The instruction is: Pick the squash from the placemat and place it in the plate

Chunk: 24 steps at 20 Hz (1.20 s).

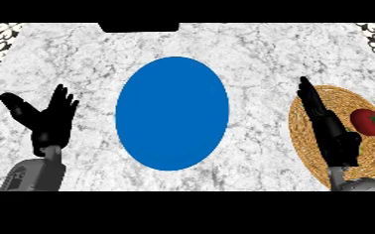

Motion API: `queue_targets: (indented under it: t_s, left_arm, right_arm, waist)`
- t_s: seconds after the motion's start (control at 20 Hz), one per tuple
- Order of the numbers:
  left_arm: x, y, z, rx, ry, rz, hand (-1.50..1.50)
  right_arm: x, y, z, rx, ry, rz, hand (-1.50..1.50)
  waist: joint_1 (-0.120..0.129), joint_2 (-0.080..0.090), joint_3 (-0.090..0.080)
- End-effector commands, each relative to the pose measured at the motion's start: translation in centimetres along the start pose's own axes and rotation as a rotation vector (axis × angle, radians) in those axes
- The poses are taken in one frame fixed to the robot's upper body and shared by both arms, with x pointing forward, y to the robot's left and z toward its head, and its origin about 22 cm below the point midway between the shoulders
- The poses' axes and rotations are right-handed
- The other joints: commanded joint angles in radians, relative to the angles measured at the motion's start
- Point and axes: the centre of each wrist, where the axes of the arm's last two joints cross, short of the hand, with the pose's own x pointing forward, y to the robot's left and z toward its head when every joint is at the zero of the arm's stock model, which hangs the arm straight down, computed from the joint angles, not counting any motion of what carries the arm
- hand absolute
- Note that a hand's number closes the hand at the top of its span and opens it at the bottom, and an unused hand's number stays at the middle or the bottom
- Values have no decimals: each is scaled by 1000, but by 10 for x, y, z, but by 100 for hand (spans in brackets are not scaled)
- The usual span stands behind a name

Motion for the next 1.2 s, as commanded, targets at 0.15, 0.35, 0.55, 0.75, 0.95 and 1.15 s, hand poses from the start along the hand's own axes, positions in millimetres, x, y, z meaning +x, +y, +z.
queue_targets:
  t_s: [0.15,0.35,0.55,0.75,0.95,1.15]
  left_arm:
    - [6,4,8,-230,-216,-251,0]
    - [6,-5,12,-308,-262,-321,0]
    - [-15,0,18,-363,-308,-350,0]
    - [-17,14,18,-365,-314,-350,0]
    - [-10,10,14,-382,-326,-353,0]
    - [-17,14,16,-372,-335,-333,0]
  right_arm:
    - [9,13,12,328,-123,120,150]
    - [52,-31,-14,187,-503,657,150]
    - [-22,-5,38,152,-591,401,-150]
    - [-70,-32,76,170,-645,449,-150]
    - [-66,-51,98,50,-687,543,-150]
    - [-35,-68,111,-23,-659,649,-150]
  waist:
    - [29,-37,-3]
    - [3,-68,-9]
    - [1,-36,0]
    - [9,-35,0]
    - [6,-36,-2]
    - [5,-36,-3]
